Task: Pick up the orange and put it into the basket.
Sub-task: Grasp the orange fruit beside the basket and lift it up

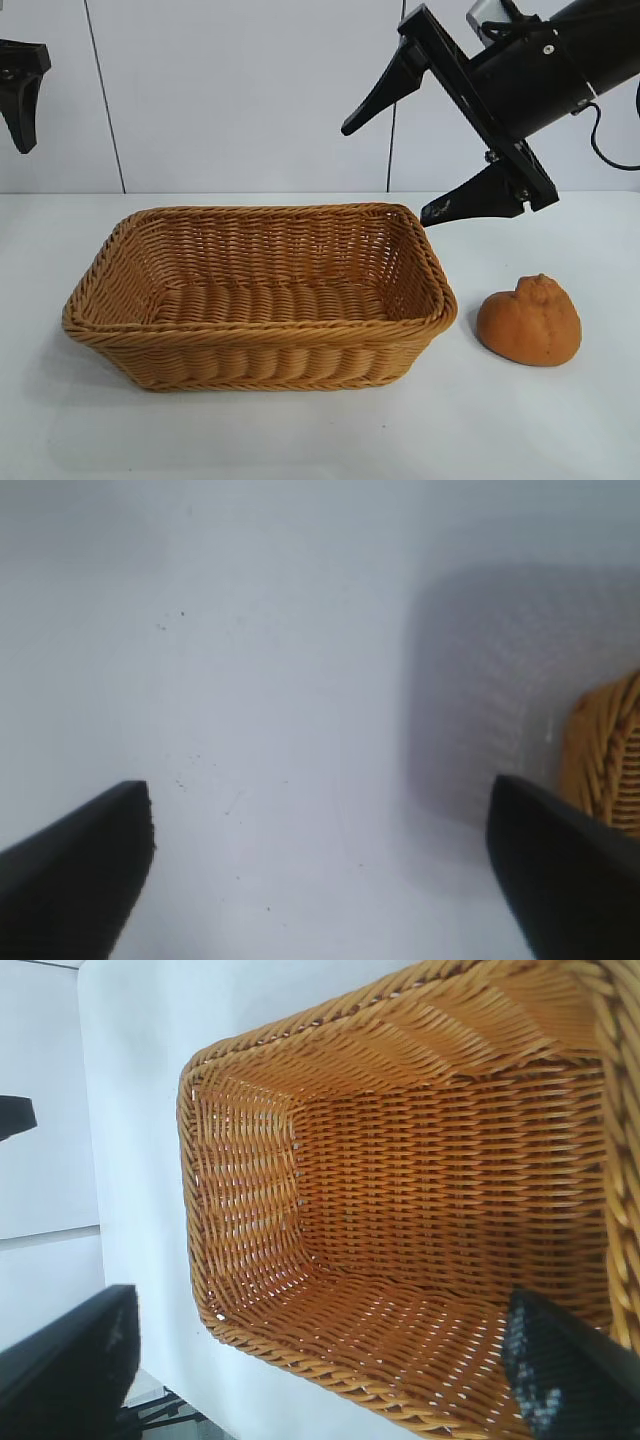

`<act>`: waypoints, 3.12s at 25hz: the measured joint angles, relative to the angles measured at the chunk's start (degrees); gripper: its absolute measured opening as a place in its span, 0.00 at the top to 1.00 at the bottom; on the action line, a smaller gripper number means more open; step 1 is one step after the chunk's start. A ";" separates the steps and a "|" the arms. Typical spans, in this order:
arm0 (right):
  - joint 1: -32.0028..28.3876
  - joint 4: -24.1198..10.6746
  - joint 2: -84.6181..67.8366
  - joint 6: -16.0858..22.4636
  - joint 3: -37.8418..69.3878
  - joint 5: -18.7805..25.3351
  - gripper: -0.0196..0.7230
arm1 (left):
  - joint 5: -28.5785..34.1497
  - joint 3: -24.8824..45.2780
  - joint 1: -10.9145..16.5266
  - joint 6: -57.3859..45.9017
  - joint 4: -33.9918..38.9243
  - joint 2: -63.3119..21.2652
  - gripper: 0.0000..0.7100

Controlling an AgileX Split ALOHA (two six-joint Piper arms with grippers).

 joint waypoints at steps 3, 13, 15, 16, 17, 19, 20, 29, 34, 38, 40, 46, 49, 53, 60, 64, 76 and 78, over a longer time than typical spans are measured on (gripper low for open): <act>0.00 0.00 0.00 0.00 0.00 0.00 0.06 | -0.07 2.26 0.00 0.00 -0.41 -3.25 0.09; 0.00 -0.06 0.00 0.00 0.00 0.05 0.06 | -0.07 26.33 0.00 1.86 -0.41 -23.76 0.09; 0.00 -0.18 0.00 0.00 0.00 0.05 0.06 | -0.07 31.52 0.00 1.92 -0.41 -28.93 0.09; 0.00 -0.18 0.00 0.00 0.00 0.05 0.06 | -0.02 34.28 0.00 1.91 -0.41 -31.88 0.09; 0.00 -0.20 0.00 0.00 0.00 0.05 0.06 | 0.06 36.52 0.00 1.91 -0.41 -34.82 0.09; 0.00 -0.25 0.00 0.00 0.00 0.10 0.06 | 0.12 41.64 0.00 1.91 -0.41 -40.04 0.09; 0.00 -0.25 0.00 0.00 0.00 0.10 0.06 | 0.06 44.11 0.00 1.91 -0.41 -42.80 0.09; 0.00 -0.31 0.00 0.00 0.00 0.30 0.06 | -3.72 62.26 0.00 1.91 -0.41 -66.69 0.09; 0.00 -0.42 0.00 0.00 0.00 0.95 0.06 | -5.51 68.25 0.00 1.91 -0.53 -80.06 0.09; 0.00 -0.42 0.00 0.00 0.00 1.14 0.06 | -7.55 70.71 0.00 1.91 -1.00 -88.78 0.09; 0.00 -0.47 0.00 -0.37 0.00 1.41 0.06 | -7.97 71.00 0.00 1.91 -1.46 -91.93 0.09; 0.00 -3.93 -0.87 -0.58 -0.22 2.23 0.06 | -8.44 71.17 0.00 1.91 -1.69 -100.66 0.09; 0.00 -8.36 -1.25 1.93 -1.85 3.92 0.06 | -8.44 71.17 0.00 1.91 -1.74 -105.76 0.09; 0.00 -15.58 -1.36 6.34 -5.58 7.18 0.06 | -8.44 71.23 0.00 1.91 -1.74 -111.83 0.09; 0.00 -33.38 -1.42 16.46 -11.28 11.94 0.06 | -8.44 71.23 0.00 1.91 -1.74 -112.18 0.09; -1.18 -44.53 -1.42 20.72 -11.63 15.37 0.06 | -8.44 71.23 0.00 1.91 -1.74 -112.18 0.09; -8.79 -47.42 1.65 21.51 -11.80 15.99 0.06 | -8.44 71.23 0.00 1.91 -1.74 -112.18 0.09; -8.84 -47.04 3.76 21.51 -11.80 14.57 0.06 | -8.44 71.23 0.00 1.91 -1.74 -112.18 0.09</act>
